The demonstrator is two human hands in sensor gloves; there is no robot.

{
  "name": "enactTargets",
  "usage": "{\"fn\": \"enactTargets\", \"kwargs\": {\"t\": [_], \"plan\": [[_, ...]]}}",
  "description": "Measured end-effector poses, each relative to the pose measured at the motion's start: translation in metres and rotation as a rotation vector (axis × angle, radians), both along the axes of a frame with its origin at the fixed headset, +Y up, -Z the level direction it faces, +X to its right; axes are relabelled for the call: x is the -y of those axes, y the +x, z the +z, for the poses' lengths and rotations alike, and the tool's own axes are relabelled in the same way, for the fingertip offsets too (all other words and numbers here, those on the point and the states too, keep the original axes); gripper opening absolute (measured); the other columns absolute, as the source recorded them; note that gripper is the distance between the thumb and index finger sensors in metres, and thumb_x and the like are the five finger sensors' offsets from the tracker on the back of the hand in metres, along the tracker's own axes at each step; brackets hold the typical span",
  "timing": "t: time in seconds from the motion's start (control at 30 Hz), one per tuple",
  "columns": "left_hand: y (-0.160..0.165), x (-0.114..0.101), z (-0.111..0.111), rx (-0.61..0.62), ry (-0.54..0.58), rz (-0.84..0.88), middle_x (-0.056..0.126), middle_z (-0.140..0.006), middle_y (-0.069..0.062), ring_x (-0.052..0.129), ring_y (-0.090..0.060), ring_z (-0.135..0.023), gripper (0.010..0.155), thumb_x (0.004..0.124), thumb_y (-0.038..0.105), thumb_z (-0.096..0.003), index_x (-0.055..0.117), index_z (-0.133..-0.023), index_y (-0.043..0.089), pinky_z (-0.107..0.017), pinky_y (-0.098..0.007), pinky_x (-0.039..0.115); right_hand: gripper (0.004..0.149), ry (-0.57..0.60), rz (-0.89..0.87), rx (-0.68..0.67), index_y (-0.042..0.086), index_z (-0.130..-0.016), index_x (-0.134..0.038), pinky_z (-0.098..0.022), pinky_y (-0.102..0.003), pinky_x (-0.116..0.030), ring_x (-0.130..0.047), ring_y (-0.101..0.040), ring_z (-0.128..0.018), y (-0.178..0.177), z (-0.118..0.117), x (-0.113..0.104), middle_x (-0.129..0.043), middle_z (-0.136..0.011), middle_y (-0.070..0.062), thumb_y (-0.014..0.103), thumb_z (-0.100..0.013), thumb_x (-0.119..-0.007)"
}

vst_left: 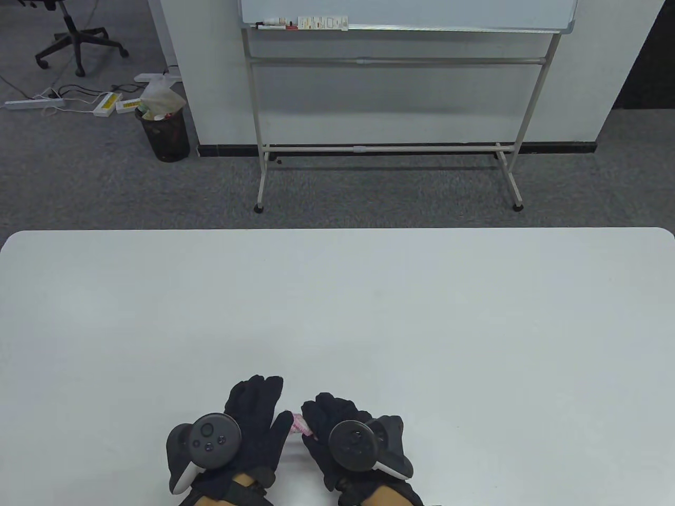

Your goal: Squeeze dry dish cloth into compact mass

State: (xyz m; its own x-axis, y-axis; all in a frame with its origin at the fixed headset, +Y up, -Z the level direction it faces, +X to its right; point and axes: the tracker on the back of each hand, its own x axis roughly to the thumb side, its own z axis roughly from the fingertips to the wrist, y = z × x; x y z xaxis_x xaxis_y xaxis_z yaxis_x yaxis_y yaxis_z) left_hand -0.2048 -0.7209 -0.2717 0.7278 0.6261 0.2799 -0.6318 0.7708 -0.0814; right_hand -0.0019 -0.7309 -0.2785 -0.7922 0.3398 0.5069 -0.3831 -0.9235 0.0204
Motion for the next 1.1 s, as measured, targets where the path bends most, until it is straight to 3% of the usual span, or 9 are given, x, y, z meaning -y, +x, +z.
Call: {"fn": "enactTargets", "kwargs": {"t": [0.2, 0.37, 0.4, 0.47, 0.53, 0.67, 0.83, 1.1], "plan": [[-0.005, 0.008, -0.004, -0.024, -0.060, -0.036, 0.030, -0.114, -0.022, 0.026, -0.053, -0.100, 0.075, 0.047, 0.067, -0.0519, 0.038, -0.110, 0.020, -0.069, -0.067, 0.030, 0.055, -0.034, 0.275, -0.040, 0.014, -0.094, -0.066, -0.043, -0.065, -0.070, -0.072, -0.046, -0.084, -0.020, 0.000, 0.026, -0.059, -0.097, -0.017, 0.038, -0.048, -0.084], [-0.007, 0.010, -0.006, -0.034, -0.075, -0.041, 0.030, -0.114, -0.022, 0.025, -0.053, -0.100, 0.075, 0.047, 0.067, -0.0518, 0.038, -0.110, 0.021, -0.070, -0.067, 0.030, 0.060, -0.040, 0.495, -0.091, 0.021, -0.100, -0.055, -0.065, -0.064, -0.057, -0.054, -0.040, -0.101, -0.034, 0.004, 0.039, -0.043, -0.106, -0.011, 0.041, -0.049, -0.080], [-0.007, 0.010, -0.006, -0.033, -0.077, -0.038, 0.030, -0.114, -0.022, 0.025, -0.053, -0.100, 0.075, 0.047, 0.067, -0.0518, 0.038, -0.110, 0.021, -0.070, -0.067, 0.030, 0.063, -0.044, 0.492, -0.117, 0.023, -0.102, -0.052, -0.070, -0.063, -0.052, -0.050, -0.039, -0.104, -0.035, 0.004, 0.040, -0.041, -0.108, -0.009, 0.047, -0.049, -0.078], [-0.006, 0.010, -0.006, -0.029, -0.077, -0.035, 0.030, -0.114, -0.022, 0.025, -0.053, -0.100, 0.075, 0.047, 0.067, -0.0519, 0.038, -0.110, 0.020, -0.070, -0.067, 0.030, 0.074, -0.214, 0.508, -0.169, 0.027, -0.107, -0.035, -0.076, -0.063, -0.031, -0.027, -0.035, -0.109, -0.037, 0.003, 0.051, -0.022, -0.112, -0.005, 0.063, -0.050, -0.066], [-0.005, 0.010, -0.005, -0.022, -0.073, -0.037, 0.030, -0.114, -0.022, 0.026, -0.053, -0.100, 0.075, 0.047, 0.067, -0.0519, 0.038, -0.110, 0.020, -0.070, -0.067, 0.030, 0.075, -0.292, 0.523, -0.145, 0.031, -0.107, -0.019, -0.075, -0.061, -0.012, -0.008, -0.031, -0.110, -0.036, 0.003, 0.055, -0.004, -0.111, -0.001, 0.064, -0.051, -0.056], [-0.004, 0.009, -0.005, -0.015, -0.073, -0.038, 0.030, -0.114, -0.022, 0.025, -0.053, -0.101, 0.075, 0.047, 0.067, -0.0519, 0.038, -0.110, 0.021, -0.070, -0.067, 0.030, 0.083, -0.400, 0.494, -0.149, 0.033, -0.105, -0.006, -0.071, -0.057, 0.002, 0.009, -0.027, -0.106, -0.032, -0.002, 0.061, 0.009, -0.108, 0.003, 0.071, -0.049, -0.054], [-0.006, 0.013, -0.007, -0.025, -0.083, -0.041, 0.030, -0.114, -0.022, 0.026, -0.053, -0.100, 0.074, 0.047, 0.067, -0.0518, 0.038, -0.110, 0.021, -0.070, -0.067, 0.030, 0.086, -0.431, 0.477, -0.142, 0.034, -0.104, -0.004, -0.070, -0.056, 0.005, 0.013, -0.026, -0.105, -0.030, -0.003, 0.062, 0.013, -0.106, 0.004, 0.074, -0.048, -0.055], [-0.011, 0.015, -0.009, -0.039, -0.091, -0.032, 0.030, -0.114, -0.021, 0.025, -0.052, -0.101, 0.074, 0.047, 0.067, -0.0518, 0.038, -0.110, 0.021, -0.070, -0.067, 0.030, 0.090, -0.359, 0.327, -0.161, 0.032, -0.106, -0.018, -0.074, -0.062, -0.006, -0.003, -0.031, -0.109, -0.027, -0.003, 0.048, -0.003, -0.111, -0.001, 0.069, -0.045, -0.073]]}}
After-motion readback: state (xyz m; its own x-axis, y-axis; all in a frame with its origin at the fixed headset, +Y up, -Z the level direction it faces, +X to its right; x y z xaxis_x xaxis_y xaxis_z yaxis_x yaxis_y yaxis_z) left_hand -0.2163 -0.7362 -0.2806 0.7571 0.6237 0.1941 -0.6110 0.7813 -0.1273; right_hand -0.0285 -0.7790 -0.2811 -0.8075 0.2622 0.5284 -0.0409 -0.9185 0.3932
